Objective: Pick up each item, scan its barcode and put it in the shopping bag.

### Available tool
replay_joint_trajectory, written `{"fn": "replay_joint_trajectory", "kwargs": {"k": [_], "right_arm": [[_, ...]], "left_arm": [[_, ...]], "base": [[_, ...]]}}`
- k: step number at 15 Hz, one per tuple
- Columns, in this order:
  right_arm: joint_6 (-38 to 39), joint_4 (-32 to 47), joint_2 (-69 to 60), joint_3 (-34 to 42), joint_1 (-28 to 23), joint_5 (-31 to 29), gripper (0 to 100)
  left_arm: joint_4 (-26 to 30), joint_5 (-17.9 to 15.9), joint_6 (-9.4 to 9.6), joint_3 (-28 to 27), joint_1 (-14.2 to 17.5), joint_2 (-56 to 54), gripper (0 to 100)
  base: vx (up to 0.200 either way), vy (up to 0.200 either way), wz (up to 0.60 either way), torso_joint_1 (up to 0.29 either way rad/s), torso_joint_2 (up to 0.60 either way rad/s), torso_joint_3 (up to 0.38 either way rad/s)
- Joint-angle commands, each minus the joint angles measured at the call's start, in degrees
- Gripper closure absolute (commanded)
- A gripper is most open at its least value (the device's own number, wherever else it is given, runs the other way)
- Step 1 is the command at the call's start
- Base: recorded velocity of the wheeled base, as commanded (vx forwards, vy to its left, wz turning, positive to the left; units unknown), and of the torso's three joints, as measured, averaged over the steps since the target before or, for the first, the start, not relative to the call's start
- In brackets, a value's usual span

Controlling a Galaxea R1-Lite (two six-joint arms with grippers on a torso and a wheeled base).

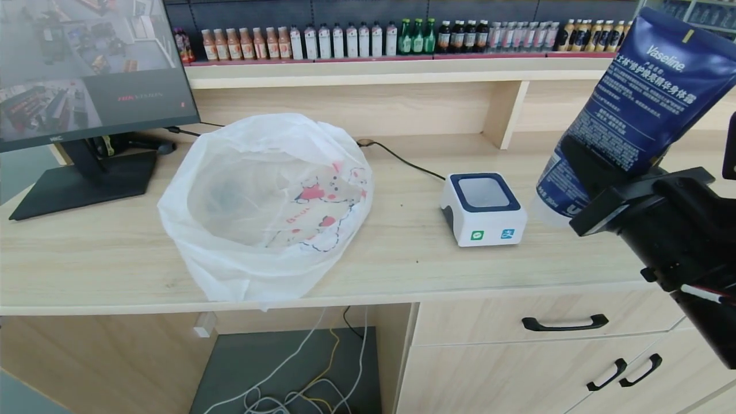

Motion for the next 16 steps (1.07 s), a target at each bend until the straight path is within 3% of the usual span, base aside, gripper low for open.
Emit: {"fn": "replay_joint_trajectory", "kwargs": {"k": [1,6,10,12,15,16], "right_arm": [[-2.2,0.0,-0.2,-0.7,0.1,0.1,100],[-13.3,0.1,0.6,-3.3,0.1,0.4,100],[-16.6,10.6,1.7,-16.5,0.8,1.4,100],[-19.3,17.1,2.6,-23.1,0.3,5.8,100],[-22.8,18.8,3.9,-23.7,-1.1,11.8,100],[-25.0,18.8,4.5,-23.3,-1.9,16.3,100]], "left_arm": [[0.0,0.0,0.00,0.0,-0.1,0.0,0],[0.0,0.0,0.00,0.0,0.0,0.0,0],[0.0,0.0,0.00,0.0,0.0,0.0,0],[0.0,0.0,0.00,0.0,-0.1,0.0,0],[0.0,0.1,0.00,0.0,-0.1,0.0,0],[0.0,0.0,0.00,0.0,0.0,0.0,0]], "base": [[0.000,0.000,0.00,0.000,0.00,0.000],[0.000,0.000,0.00,0.000,0.00,0.000],[0.000,0.000,0.00,0.000,0.00,0.000],[0.000,0.000,0.00,0.000,0.00,0.000],[0.000,0.000,0.00,0.000,0.00,0.000],[0.000,0.000,0.00,0.000,0.00,0.000]]}}
